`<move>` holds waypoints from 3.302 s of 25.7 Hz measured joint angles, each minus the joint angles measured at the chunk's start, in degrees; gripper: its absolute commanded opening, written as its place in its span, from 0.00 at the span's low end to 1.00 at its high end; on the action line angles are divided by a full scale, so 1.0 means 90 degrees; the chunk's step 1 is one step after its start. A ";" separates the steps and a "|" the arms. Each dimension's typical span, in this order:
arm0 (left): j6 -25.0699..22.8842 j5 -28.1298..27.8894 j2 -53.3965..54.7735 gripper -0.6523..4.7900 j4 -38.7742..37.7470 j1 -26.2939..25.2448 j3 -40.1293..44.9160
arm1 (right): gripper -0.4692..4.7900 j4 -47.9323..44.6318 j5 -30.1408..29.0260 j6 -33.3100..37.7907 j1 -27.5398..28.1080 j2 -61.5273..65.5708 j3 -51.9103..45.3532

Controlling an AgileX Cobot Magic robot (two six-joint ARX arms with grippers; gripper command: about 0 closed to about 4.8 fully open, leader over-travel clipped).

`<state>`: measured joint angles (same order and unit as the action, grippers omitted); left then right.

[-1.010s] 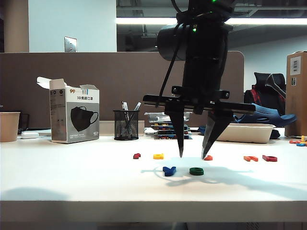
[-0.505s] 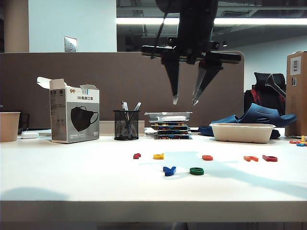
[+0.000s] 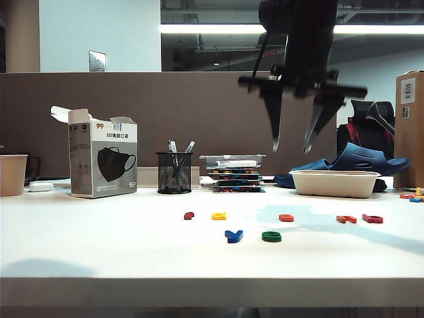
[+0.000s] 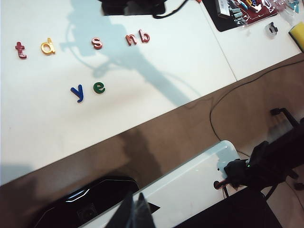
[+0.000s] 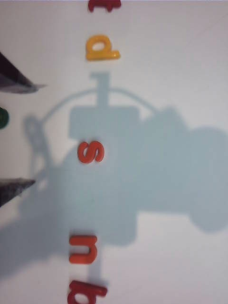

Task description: Select the appropriate letters from the row of letter magnets placed on the table to arrange into the word "yes".

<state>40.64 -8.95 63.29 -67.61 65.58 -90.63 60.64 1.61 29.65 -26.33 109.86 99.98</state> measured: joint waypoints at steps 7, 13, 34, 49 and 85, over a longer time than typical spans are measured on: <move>0.0000 -0.0002 0.0000 0.11 0.0000 0.0000 0.0000 | 0.52 -0.0228 -0.0070 -0.0002 0.0000 0.0627 -0.0012; 0.0000 -0.0002 0.0002 0.11 0.0000 0.0000 0.0000 | 0.52 -0.0374 -0.0073 -0.0002 0.0000 0.1098 -0.0015; 0.0000 0.0000 0.0002 0.11 -0.0002 0.0000 0.0000 | 0.51 -0.0471 -0.0301 -0.0138 0.0022 0.1496 -0.0007; 0.0000 0.0000 0.0000 0.11 -0.0005 0.0000 0.0000 | 0.45 -0.0304 -0.0301 -0.0282 0.0027 0.1496 -0.0002; 0.0000 0.0000 0.0002 0.11 -0.0002 0.0000 0.0000 | 0.23 -0.0284 -0.0328 -0.0284 0.0032 0.1496 0.0000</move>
<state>40.64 -8.95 63.31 -67.64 65.58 -90.63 58.08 -1.34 27.09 -26.04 123.33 99.98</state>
